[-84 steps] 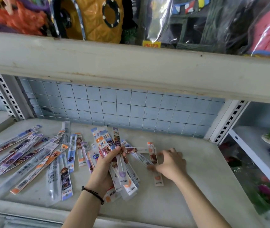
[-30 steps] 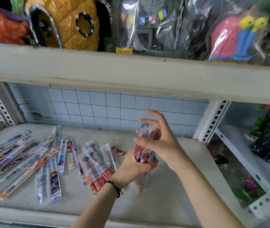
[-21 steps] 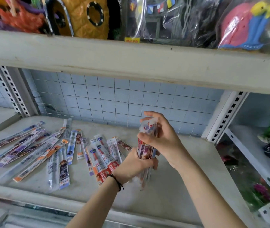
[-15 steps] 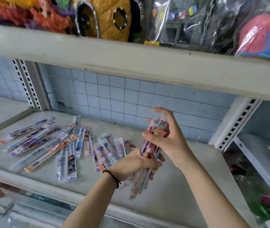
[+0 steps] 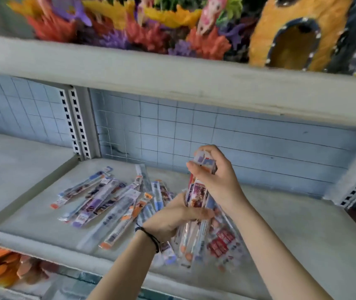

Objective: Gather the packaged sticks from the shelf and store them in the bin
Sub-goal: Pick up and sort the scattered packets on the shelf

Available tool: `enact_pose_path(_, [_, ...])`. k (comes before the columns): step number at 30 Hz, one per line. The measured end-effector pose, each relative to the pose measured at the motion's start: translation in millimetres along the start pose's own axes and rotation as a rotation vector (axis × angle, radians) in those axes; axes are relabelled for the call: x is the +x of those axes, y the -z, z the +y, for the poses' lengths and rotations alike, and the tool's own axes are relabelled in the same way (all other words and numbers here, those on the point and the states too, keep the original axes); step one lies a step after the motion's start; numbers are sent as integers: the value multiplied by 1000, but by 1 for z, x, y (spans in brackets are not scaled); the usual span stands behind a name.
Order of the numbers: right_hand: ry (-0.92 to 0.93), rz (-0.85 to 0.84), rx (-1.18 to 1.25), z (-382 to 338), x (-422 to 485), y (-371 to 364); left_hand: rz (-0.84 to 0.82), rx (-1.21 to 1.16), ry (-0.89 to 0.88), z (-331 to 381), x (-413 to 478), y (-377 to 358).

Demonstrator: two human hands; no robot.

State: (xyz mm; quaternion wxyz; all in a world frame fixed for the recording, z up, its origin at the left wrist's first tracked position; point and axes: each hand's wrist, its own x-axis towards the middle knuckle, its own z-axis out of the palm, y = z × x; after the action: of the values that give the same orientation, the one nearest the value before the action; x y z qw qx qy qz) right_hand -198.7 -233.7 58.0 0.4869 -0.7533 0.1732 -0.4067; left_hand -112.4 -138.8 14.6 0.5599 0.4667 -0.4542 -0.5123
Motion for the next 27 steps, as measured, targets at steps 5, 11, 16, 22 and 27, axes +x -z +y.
enact_pose_path(5, [-112,-6,150,-5,25,-89,39,55,81,17,-37,102])
enact_pose_path(11, [-361,43,22,10,29,-172,281,-126,78,25,-84,225])
enact_pose_path(16, [-467,45,-314,37,15,-232,354,-241,78,20,-106,316])
enact_pose_path(22, [-286,-199,-584,43,35,-282,341,-418,116,2,-103,373])
enact_pose_path(27, [-244,-524,-691,53,69,-295,228,-560,102,-9,-110,375])
